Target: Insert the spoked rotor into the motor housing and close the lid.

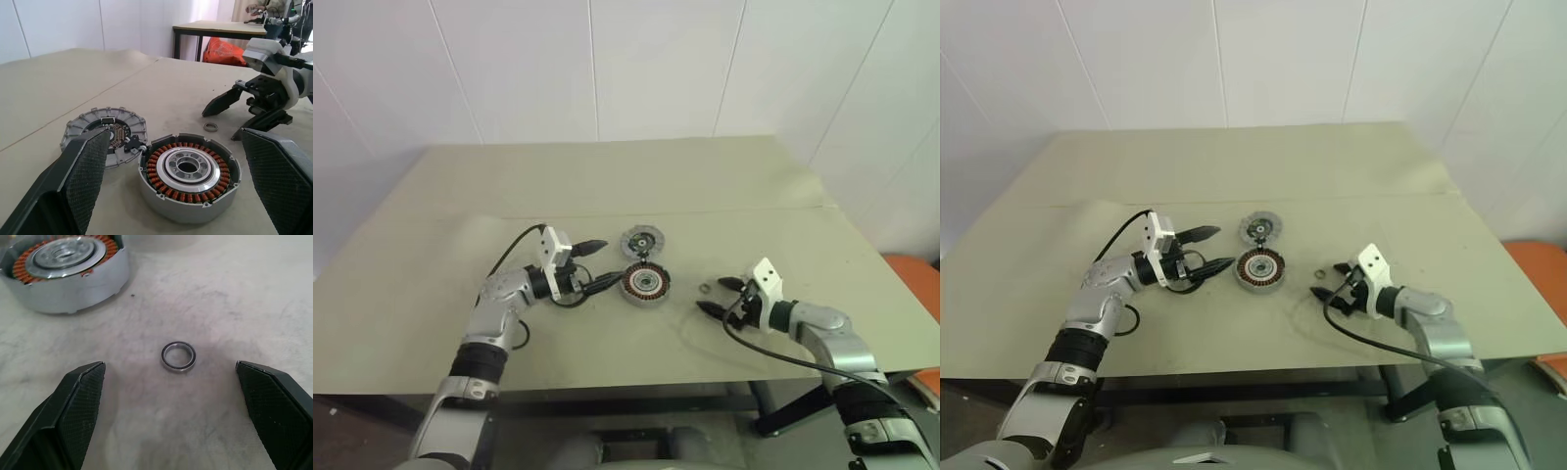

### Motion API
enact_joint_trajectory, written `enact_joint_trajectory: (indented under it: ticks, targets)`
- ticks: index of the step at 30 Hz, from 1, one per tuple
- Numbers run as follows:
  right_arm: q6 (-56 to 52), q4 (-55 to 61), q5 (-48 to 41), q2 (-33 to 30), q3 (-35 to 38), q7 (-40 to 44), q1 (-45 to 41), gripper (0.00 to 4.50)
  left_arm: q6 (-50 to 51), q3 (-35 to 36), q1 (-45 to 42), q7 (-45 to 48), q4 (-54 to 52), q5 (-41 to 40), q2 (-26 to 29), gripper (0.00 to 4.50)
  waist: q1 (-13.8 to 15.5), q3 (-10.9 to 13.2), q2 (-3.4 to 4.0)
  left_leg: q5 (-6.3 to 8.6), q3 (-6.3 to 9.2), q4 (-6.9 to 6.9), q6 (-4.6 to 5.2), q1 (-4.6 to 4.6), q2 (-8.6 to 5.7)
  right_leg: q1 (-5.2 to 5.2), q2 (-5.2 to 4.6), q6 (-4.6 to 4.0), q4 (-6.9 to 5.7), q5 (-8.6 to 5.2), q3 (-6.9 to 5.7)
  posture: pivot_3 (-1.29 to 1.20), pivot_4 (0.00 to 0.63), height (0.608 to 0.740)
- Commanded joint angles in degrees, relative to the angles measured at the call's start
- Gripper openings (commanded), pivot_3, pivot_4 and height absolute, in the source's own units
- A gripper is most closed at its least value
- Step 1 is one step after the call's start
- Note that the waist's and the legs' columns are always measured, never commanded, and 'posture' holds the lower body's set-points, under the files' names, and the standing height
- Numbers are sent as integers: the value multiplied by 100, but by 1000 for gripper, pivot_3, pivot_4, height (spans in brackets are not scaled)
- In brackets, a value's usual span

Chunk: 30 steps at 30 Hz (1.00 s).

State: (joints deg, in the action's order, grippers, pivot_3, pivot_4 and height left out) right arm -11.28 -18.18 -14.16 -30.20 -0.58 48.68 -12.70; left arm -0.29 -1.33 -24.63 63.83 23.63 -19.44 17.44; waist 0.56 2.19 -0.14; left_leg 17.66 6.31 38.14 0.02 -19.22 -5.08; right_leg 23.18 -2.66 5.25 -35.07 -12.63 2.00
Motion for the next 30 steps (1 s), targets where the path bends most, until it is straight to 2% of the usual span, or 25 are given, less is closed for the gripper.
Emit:
enact_joint_trajectory:
  ticks: [1,6,7,10,13,17,19,24,28,30]
  targets:
    - [296,-314,228,177,42,-348,-158,4491,17,43,32,42,-280,-121,15,4500,-5,0,0,0,-2,2,0,4,0,-3,1,-3,-1,-1,4,0,0,740]
    - [428,-364,441,158,-97,-301,-116,4491,11,72,39,23,-265,-119,15,4500,6,0,-1,0,-4,7,0,12,-1,-12,1,-18,-3,-6,6,0,0,740]
    - [459,-411,564,99,-160,-318,-124,4311,7,83,34,22,-252,-121,19,4500,5,0,-1,-1,-3,7,0,14,0,-12,3,-17,-4,-6,6,0,0,740]
    - [333,-389,720,-10,-309,-258,-144,3577,-8,98,14,13,-217,-118,20,4500,-3,-2,-3,-1,-3,7,0,17,1,-12,6,-13,-4,-3,8,0,0,740]
    - [-96,-165,567,31,-352,-188,-153,2659,-26,101,12,-3,-207,-112,11,4500,11,0,-9,-1,-4,7,-1,38,1,-34,5,-19,-3,-7,10,0,0,740]
    - [-628,248,378,112,-394,-107,-108,1198,-49,107,26,-23,-206,-110,-1,4500,9,6,-14,6,-4,6,-10,76,1,-78,1,-22,2,-14,12,0,0,740]
    - [-827,388,379,101,-456,-39,-87,694,-68,113,38,-33,-199,-102,1,4500,9,7,-14,8,-4,6,-14,76,2,-78,1,-22,2,-14,12,0,0,740]
    - [-863,452,474,154,-509,-36,-181,675,-134,145,69,-73,-175,-70,29,4500,-4,7,-16,2,-4,-6,-3,72,4,-61,4,-18,3,-16,11,0,0,740]
    - [-1200,1000,-134,560,-267,33,-665,675,5,278,80,-102,-211,-189,117,4500,-55,22,-19,2,-4,-12,-3,69,5,-51,6,-16,0,-16,13,0,0,740]
    - [-1386,1229,-304,708,-250,78,-992,675,240,290,145,8,-340,-295,231,4500,-83,39,3,1,-2,-12,-3,61,6,-39,9,-15,-7,-15,15,0,0,740]
